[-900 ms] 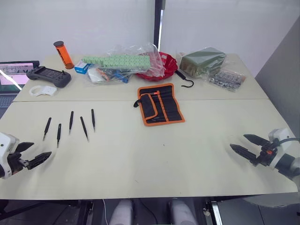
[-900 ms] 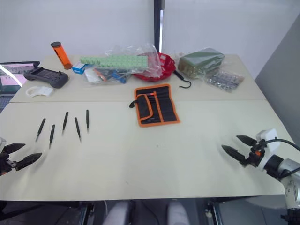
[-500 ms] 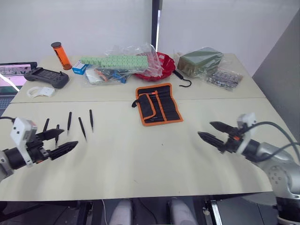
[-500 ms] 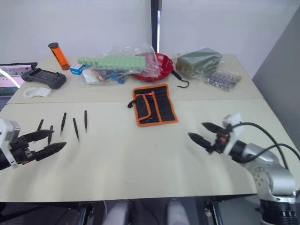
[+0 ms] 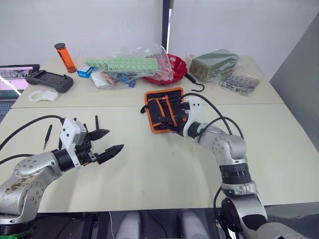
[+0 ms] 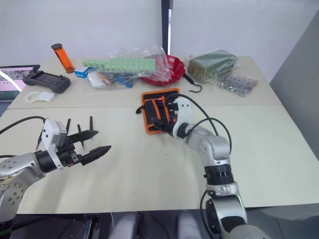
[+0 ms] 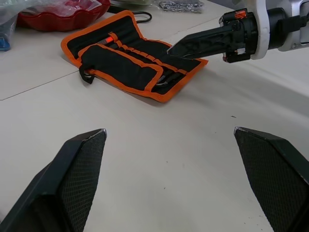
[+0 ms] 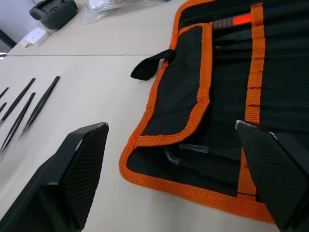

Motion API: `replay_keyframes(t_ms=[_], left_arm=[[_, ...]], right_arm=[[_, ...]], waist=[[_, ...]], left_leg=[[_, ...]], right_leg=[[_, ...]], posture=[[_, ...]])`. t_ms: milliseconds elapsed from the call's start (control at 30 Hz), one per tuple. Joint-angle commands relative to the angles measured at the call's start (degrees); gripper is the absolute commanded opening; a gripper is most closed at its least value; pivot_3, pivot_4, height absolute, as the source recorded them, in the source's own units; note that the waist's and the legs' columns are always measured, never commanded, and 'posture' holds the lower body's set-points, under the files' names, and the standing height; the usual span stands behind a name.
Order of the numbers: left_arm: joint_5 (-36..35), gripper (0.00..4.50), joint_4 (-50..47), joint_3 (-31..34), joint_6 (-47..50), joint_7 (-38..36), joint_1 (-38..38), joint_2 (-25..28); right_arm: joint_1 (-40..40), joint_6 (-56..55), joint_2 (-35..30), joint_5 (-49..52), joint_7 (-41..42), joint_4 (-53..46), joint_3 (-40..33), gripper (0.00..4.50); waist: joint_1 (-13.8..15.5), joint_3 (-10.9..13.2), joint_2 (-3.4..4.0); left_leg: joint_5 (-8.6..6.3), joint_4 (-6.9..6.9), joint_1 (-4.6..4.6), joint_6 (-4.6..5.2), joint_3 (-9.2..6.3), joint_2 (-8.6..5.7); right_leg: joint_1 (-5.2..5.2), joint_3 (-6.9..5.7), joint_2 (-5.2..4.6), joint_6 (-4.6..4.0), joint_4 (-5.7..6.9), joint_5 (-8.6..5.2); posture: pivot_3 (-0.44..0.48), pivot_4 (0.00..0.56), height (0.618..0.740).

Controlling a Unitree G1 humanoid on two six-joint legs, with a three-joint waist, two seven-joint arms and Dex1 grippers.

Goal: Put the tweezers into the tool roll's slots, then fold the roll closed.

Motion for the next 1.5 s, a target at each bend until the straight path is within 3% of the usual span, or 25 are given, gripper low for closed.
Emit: replay_keyframes(t_ms=[33,600,700,1033,1300,1500], left_arm=[[1.56,4.5,-0.71,1.22,-2.56,1.12,-0.08,-0.43],[3.49,4.5,-0.66,1.46,-6.1,0.83,1.37,-1.23],[3.76,4.5,-0.67,1.23,-6.23,0.98,1.31,-1.31],[4.41,4.5,0.14,2.33,-9.36,-0.41,1.88,-1.36],[5.97,4.5,1.91,0.62,-10.78,-0.97,0.9,-1.61],[7.0,4.5,2.94,-0.79,-12.52,-2.0,0.76,-1.79]], right_arm=[[-1.28,-2.17,2.15,0.25,0.29,0.6,-1.24,4.47],[-7.09,-11.47,9.93,-0.67,1.16,18.13,-5.53,4.47],[-7.64,-12.72,10.24,-0.85,1.79,19.91,-5.94,3.61],[-6.74,-13.35,10.34,-0.63,2.88,19.5,-6.84,0.15],[-6.93,-7.11,7.76,3.12,6.6,14.6,-7.72,0.01],[-2.62,0.42,1.21,1.47,15.44,3.05,4.54,0.01]], waist=[[-0.11,0.0,0.0],[-0.33,0.01,0.02],[-0.37,0.01,0.02],[-0.39,0.01,0.02],[-0.32,0.02,0.03],[-0.38,0.02,0.04]], left_leg=[[0.0,0.0,0.0,0.0,0.0,0.0],[0.0,-0.02,0.03,0.0,0.01,0.02],[0.0,-0.03,0.04,0.0,0.0,0.03],[0.0,-0.05,0.03,0.0,0.01,0.03],[0.0,-0.05,0.02,0.0,0.0,0.03],[0.0,-0.09,0.02,0.0,0.0,0.03]], right_leg=[[0.0,0.0,0.0,0.0,-0.01,0.0],[0.0,-0.01,0.03,0.0,0.0,0.0],[0.0,-0.01,0.04,-0.01,0.01,0.0],[-0.02,-0.01,0.03,-0.01,0.0,0.0],[-0.01,-0.01,0.03,-0.01,0.0,0.0],[-0.02,-0.02,0.03,-0.01,-0.01,0.0]], posture=[[0.0,0.15,0.74],[0.0,0.15,0.74],[0.0,0.15,0.74],[0.0,0.15,0.74],[0.0,0.15,0.74],[0.0,0.15,0.74]])
